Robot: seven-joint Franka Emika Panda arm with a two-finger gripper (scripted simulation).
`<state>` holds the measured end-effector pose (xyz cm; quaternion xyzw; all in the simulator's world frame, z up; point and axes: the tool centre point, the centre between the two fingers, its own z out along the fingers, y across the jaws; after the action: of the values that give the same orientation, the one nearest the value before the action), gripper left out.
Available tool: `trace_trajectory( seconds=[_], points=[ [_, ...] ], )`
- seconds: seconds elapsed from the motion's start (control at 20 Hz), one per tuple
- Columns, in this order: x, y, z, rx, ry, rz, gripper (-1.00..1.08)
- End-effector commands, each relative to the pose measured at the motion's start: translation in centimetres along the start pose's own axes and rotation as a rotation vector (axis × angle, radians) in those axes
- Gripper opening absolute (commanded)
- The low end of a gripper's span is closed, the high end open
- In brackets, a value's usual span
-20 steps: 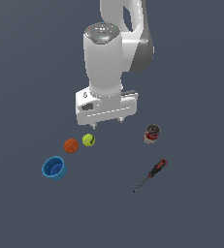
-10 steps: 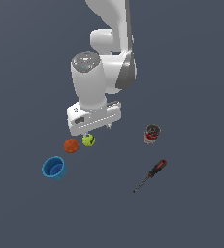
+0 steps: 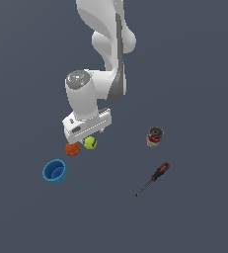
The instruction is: Pick up a designated object from a clutter of objects.
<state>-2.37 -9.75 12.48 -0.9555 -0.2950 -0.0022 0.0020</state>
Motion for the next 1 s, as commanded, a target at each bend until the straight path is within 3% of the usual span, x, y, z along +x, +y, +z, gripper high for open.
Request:
trace_trajectory(
  seconds=[0.0, 0.45, 0.95],
  points=[
    [-0.9, 0.3, 1.0, -0.001, -0.001, -0.035, 1.00],
    [-2.8, 0.8, 3.1, -0.002, -0.005, -0.103, 1.00],
    [-2.9, 0.8, 4.0, -0.002, -0.006, -0.108, 1.00]
  ],
)
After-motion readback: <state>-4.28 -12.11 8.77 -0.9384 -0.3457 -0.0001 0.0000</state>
